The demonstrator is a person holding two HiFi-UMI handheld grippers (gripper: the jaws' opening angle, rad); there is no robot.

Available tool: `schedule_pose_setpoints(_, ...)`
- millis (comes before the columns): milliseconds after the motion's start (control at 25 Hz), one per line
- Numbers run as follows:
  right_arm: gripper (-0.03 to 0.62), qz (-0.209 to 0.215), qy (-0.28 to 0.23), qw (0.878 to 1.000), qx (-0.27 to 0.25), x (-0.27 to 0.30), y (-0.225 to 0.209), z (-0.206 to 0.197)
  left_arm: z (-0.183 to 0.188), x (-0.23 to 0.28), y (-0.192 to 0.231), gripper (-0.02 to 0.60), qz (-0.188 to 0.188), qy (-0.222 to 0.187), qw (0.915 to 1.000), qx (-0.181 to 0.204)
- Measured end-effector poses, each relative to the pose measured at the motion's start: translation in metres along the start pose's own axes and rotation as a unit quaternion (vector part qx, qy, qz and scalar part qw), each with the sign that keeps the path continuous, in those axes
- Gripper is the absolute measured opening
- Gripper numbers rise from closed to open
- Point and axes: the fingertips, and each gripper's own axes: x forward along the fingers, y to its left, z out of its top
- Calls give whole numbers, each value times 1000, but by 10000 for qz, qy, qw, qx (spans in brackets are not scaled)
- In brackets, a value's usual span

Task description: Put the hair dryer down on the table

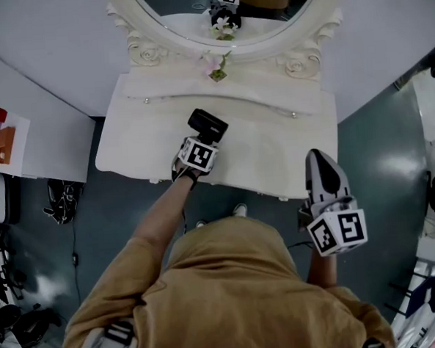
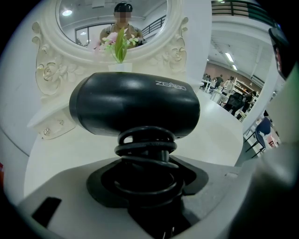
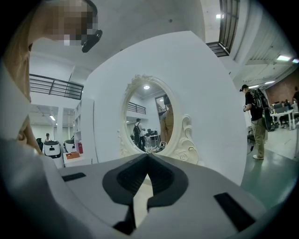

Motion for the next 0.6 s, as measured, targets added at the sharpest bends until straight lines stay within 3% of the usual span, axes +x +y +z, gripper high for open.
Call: schedule_pose_setpoints(600,3,-72,110,9999,-19,5,-1,-2,0,19,4,259,-266,154,9995,24)
